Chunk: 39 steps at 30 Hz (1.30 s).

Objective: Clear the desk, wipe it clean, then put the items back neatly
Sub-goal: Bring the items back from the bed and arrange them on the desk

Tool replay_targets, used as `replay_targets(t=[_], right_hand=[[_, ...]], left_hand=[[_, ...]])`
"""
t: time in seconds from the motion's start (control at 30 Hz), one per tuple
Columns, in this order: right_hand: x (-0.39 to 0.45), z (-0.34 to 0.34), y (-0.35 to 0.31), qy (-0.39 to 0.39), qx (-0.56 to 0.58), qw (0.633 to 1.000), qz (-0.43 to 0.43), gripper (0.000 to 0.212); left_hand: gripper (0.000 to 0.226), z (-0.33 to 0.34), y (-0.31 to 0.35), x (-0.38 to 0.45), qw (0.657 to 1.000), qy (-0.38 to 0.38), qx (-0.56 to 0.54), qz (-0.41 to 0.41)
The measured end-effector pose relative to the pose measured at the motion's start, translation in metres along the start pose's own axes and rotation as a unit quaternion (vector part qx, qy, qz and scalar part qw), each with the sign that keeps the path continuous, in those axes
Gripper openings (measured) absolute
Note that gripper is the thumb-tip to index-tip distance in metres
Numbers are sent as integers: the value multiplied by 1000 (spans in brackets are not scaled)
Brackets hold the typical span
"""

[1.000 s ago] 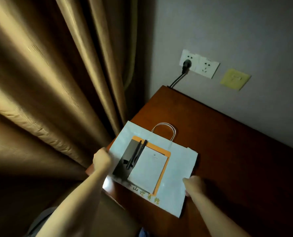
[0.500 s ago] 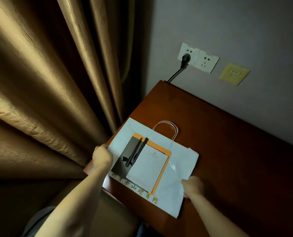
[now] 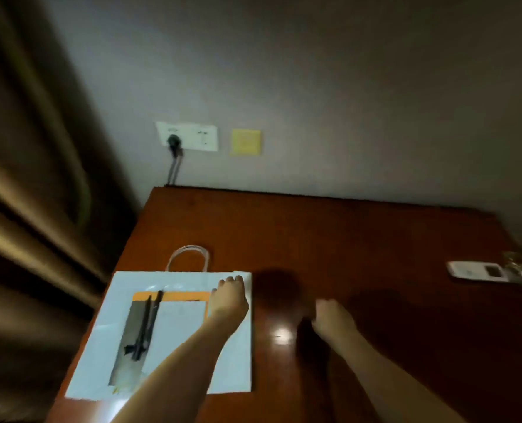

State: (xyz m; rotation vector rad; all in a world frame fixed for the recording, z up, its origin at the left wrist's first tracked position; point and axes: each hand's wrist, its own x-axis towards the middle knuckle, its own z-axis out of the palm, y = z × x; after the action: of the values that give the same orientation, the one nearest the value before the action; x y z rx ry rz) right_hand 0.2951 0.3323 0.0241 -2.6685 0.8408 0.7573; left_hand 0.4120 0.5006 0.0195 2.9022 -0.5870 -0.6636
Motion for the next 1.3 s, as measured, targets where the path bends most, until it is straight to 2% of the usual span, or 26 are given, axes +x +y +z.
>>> replay_targets(t=[0.13, 0.27, 0.47, 0.57, 0.8, 1.07, 1.13, 1.23, 1.3], right_hand=[[-36, -22, 90, 49, 78, 995, 50, 22], [-98, -22, 193, 95, 130, 975, 153, 21], [-230, 22, 331, 159, 193, 926, 283, 18], [-303, 50, 382, 181, 216, 888, 363, 27], [-462, 129, 466, 209, 283, 761, 546, 30], [-591, 220, 534, 192, 345, 616, 682, 32], [-615, 238, 550, 184, 357, 572, 715, 31], [-656, 258, 575, 203, 395, 483, 755, 29], [-682, 272, 586, 205, 409, 440, 773, 31]], left_hand=[[36, -2, 117, -6, 990, -4, 37, 135], [27, 17, 235, -47, 964, -5, 97, 247], [14, 64, 384, -155, 888, -53, 152, 430], [5, 98, 451, -222, 840, -98, 154, 510], [22, 186, 570, -393, 704, -107, 214, 669], [37, 286, 669, -558, 548, -161, 261, 778], [38, 302, 690, -591, 519, -181, 265, 792], [32, 324, 731, -646, 459, -194, 272, 823], [27, 340, 756, -687, 421, -207, 269, 841]])
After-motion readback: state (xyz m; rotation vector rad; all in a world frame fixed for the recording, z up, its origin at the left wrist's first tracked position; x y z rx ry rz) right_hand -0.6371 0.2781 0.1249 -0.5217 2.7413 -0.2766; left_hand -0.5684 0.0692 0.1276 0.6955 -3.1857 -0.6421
